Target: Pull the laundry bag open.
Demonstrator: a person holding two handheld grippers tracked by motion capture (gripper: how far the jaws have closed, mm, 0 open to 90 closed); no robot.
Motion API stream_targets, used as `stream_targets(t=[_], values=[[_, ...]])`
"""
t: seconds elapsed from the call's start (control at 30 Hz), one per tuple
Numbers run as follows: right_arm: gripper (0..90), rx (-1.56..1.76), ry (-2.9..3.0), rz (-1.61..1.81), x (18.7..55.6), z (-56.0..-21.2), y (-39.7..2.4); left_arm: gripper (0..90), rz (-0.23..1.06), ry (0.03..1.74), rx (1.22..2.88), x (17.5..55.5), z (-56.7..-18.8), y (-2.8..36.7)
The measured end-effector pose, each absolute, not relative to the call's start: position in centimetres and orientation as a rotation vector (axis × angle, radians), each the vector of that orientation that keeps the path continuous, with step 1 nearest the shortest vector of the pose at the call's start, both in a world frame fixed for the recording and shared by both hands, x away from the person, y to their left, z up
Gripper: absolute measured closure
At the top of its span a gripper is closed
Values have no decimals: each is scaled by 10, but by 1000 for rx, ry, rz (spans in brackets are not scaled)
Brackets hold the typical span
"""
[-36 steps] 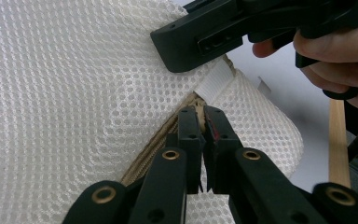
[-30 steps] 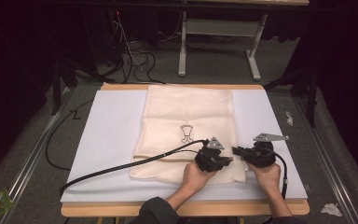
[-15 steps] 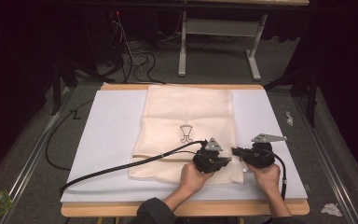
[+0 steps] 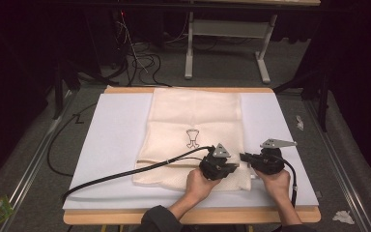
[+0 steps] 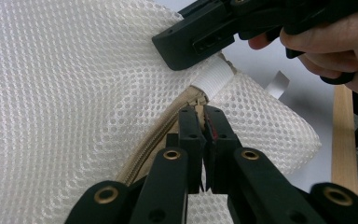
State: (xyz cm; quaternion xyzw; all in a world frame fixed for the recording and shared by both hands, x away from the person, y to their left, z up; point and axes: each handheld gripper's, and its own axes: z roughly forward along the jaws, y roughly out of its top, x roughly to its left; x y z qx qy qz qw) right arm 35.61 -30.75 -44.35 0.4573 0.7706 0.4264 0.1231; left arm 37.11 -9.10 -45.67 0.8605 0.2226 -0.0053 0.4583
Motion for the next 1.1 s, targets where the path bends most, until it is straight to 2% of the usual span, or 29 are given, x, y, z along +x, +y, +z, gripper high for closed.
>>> stream_targets(t=[0.23,0.33,1.1], values=[[884,1337,2247,1242,355,-444,-307,873,-14,566,2130,375,-454,-89],[884,1330,2249,1235,355,-442,-307,873,29,565,2190,372,-460,-87],[884,1325,2252,1260,357,-444,-304,872,37,574,2126,373,-453,-70]])
